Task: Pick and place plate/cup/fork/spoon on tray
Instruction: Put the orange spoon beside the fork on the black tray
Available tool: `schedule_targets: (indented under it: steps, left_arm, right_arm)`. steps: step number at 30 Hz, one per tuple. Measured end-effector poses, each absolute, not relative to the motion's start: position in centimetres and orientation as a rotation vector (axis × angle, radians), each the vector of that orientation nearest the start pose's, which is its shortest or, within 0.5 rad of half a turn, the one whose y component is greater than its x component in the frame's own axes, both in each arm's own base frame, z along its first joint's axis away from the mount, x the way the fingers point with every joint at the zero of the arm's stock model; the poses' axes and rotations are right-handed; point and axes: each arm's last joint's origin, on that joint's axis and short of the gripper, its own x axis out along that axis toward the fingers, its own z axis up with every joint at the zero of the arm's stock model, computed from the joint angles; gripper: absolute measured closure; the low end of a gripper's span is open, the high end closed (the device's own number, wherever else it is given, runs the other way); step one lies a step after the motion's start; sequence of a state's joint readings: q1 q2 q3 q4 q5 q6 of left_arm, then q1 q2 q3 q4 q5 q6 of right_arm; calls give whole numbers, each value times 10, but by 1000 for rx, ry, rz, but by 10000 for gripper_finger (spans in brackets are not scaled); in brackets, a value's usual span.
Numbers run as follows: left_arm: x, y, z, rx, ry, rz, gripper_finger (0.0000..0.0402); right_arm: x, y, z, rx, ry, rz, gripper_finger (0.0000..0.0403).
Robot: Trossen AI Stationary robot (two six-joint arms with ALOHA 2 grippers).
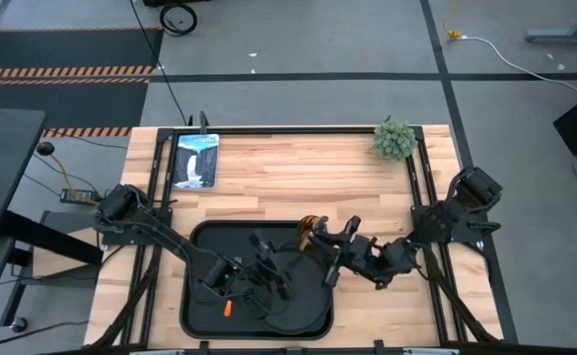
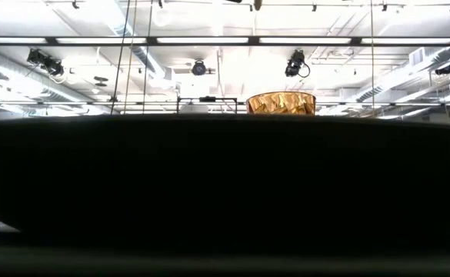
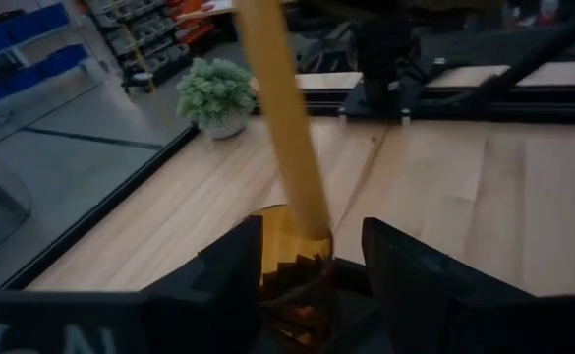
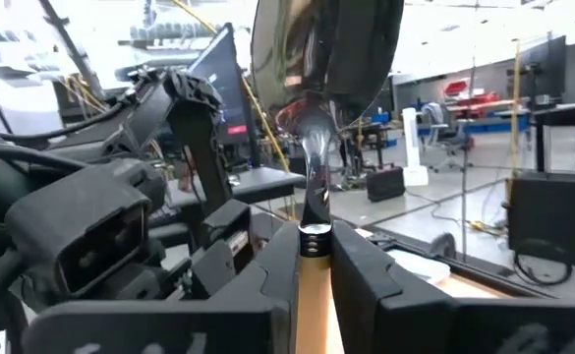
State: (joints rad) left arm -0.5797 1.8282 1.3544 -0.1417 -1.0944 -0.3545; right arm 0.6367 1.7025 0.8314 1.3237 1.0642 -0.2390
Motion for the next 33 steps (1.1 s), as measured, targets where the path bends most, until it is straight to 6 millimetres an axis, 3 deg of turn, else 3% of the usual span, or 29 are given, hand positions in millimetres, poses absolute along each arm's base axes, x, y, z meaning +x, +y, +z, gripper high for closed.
schedule_targets:
  steps: [14, 27, 33]
  left_arm:
    - [360, -181, 257, 88, 304, 582, 224]
    - [360, -177, 269, 15, 284, 509, 326]
    - [359, -178, 272, -4, 278, 498, 333]
  right_arm:
    - [288, 170, 255, 154, -305, -364, 357]
    - [282, 179, 255, 54, -274, -370, 357]
    - [282, 179, 255, 41, -270, -372, 351]
